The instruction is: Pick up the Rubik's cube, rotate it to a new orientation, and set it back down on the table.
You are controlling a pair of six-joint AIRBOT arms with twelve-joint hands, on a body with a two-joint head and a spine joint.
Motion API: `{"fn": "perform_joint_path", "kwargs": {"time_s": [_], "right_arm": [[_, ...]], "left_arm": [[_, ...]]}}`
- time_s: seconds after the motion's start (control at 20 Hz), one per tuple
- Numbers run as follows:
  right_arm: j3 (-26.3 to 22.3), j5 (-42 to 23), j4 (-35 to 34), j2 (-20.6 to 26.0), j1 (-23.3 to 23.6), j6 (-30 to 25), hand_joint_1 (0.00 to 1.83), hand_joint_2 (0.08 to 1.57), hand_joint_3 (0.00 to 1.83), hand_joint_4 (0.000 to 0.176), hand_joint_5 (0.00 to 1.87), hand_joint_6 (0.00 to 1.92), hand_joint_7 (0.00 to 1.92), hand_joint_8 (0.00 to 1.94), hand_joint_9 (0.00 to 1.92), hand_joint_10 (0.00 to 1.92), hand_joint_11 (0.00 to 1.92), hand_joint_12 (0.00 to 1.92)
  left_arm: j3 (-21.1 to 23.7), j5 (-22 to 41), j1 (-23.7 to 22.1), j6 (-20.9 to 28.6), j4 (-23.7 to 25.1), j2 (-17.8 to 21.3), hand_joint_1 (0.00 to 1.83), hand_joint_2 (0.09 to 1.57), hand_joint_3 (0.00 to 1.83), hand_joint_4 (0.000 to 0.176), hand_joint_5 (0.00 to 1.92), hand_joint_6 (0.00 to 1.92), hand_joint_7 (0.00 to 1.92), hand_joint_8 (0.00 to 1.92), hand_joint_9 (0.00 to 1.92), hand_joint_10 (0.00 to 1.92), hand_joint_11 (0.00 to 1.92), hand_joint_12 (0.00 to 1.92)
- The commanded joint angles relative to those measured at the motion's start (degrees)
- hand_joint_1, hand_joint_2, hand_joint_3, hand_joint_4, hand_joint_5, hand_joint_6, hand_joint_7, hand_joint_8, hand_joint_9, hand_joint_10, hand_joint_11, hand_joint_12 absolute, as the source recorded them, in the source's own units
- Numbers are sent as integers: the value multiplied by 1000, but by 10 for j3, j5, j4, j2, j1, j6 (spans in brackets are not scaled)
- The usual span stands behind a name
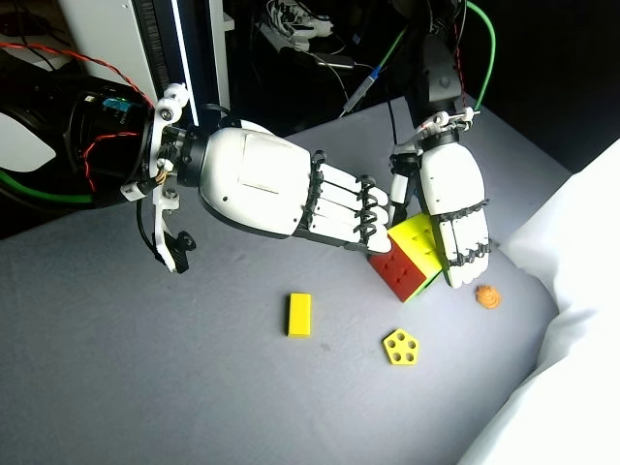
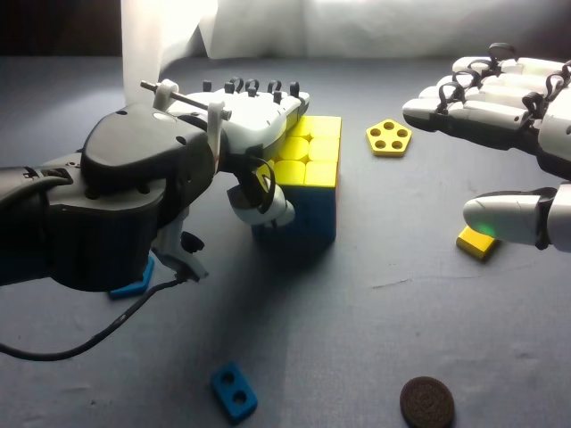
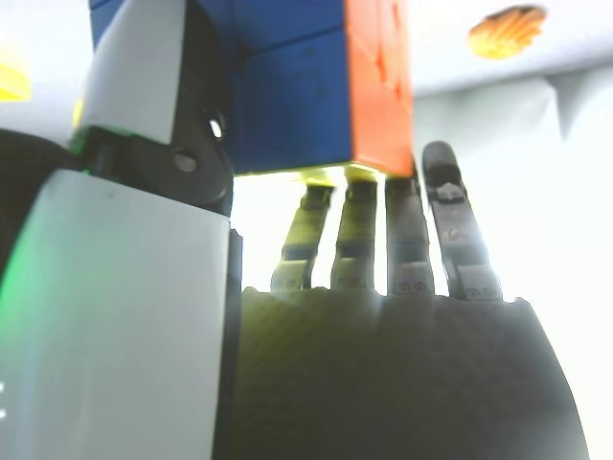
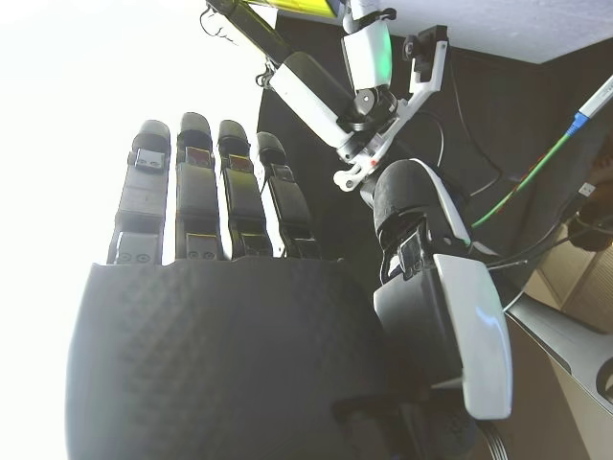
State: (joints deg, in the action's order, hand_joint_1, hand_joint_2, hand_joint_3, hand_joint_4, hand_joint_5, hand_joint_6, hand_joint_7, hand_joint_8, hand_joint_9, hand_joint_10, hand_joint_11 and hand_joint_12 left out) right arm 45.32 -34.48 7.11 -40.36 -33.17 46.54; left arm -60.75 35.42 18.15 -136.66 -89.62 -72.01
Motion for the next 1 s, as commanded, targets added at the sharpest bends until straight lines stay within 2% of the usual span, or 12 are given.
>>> {"fn": "perform_joint_path", "kwargs": {"time_s": [0.0,0.2,0.4,0.5,0.6,0.65,0.7,0.75,0.8,0.85,0.9,0.95], "right_arm": [[-2,-71,-7,2,2,-1,0,1391,0,0,25,0,53,0,58,0,0,1],[-2,-72,-7,2,2,-1,0,1395,2,0,29,3,52,0,66,5,2,0],[-2,-73,-6,2,2,-1,0,1394,1,0,35,6,55,6,61,5,0,0],[-2,-73,-6,2,2,-1,0,1390,0,0,39,7,67,10,71,10,0,0],[-2,-73,-6,2,2,-1,0,1389,0,0,23,6,61,7,65,7,0,0],[-2,-74,-6,2,2,-1,0,1390,0,0,23,6,56,4,57,3,0,0],[-2,-74,-6,2,2,-1,0,1389,0,0,33,10,67,8,63,5,0,0],[-2,-74,-6,2,2,-1,0,1386,0,0,30,9,63,6,62,5,0,0],[-2,-74,-6,2,2,-1,0,1388,0,0,34,10,71,9,72,9,0,0],[-2,-74,-6,2,2,-1,0,1388,0,0,29,8,66,6,66,6,0,0],[-2,-74,-6,2,2,-1,0,1388,0,0,28,7,64,5,64,5,0,0],[-2,-75,-6,2,2,-1,0,1388,0,0,23,5,59,3,64,5,0,0]], "left_arm": [[1,14,1,-2,19,5,894,1147,3,0,0,0,0,0,0,0,0,180],[1,13,1,-2,19,4,911,1190,8,0,5,1,63,9,82,10,0,382],[0,11,2,-2,19,2,1044,1111,0,0,325,32,461,52,415,60,0,751],[0,11,2,-2,19,0,1094,1121,0,0,497,19,448,429,458,409,3,1036],[-1,11,2,-2,19,-2,1134,1096,0,0,615,117,264,1066,331,1047,87,1278],[-1,11,3,-2,19,-3,1120,1090,0,0,477,688,247,1231,288,1227,118,1378],[-1,11,3,-2,19,-4,1128,1115,3,0,356,1066,240,1313,271,1314,107,1484],[-1,11,4,-2,19,-4,1161,1106,0,0,336,1282,272,1389,293,1407,124,1583],[-1,11,4,-2,19,-5,1044,1259,13,0,560,1485,287,1494,302,1512,158,1669],[0,11,4,-2,19,-5,1025,1303,8,0,592,1547,280,1540,295,1565,151,1713],[1,11,4,-2,19,-5,1031,1366,6,0,507,1696,485,1652,306,1600,147,1763],[2,11,3,-2,18,-5,1022,1391,6,24,482,1755,504,1698,305,1642,179,1783]]}}
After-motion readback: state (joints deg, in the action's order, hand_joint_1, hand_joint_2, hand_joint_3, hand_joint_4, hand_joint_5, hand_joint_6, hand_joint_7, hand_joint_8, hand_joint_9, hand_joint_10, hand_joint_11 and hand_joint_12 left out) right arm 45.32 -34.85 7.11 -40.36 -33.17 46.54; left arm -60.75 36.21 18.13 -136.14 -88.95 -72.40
